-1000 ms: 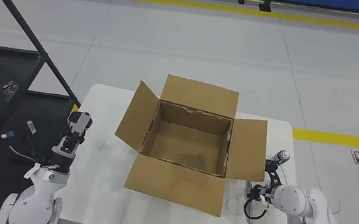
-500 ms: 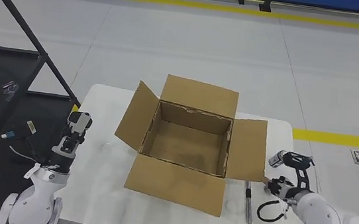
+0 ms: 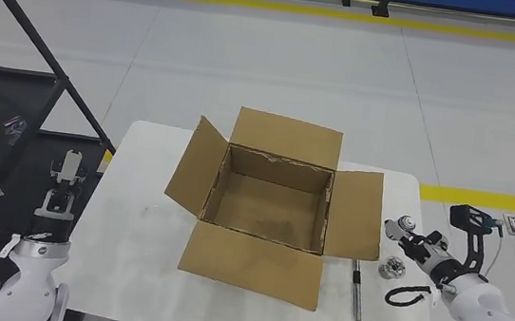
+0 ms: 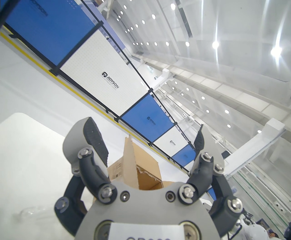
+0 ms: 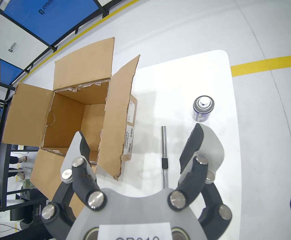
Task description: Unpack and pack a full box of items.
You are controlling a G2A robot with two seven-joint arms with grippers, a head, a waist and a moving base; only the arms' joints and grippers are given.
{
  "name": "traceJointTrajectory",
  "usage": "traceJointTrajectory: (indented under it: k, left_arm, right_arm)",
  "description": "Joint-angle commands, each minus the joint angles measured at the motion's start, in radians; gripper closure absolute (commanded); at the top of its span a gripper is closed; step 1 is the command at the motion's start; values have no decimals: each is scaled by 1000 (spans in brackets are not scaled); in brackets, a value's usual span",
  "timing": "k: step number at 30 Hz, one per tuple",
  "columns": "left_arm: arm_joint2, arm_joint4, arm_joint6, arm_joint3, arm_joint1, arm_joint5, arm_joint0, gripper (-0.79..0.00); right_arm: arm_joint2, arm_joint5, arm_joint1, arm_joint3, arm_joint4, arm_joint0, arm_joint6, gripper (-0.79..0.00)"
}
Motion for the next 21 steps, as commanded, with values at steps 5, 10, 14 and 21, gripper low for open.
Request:
traceJointTrajectory:
  k: [5,10,14,21]
  left_arm:
    - [-36,47,76,36,1,25,7,-785]
    - [0,201,230,110,-5,80,-40,-785]
    - [12,209,236,140,-6,82,-61,-785]
    - [15,182,221,153,-7,81,-69,-785]
  right_arm:
    - [0,0,0,-1,-1,-1,-4,-785]
    - [-21,-91,1,80,82,18,-31,-785]
    - [-45,-118,4,149,118,69,-30,-785]
    - [-92,-86,7,231,106,142,-26,-785]
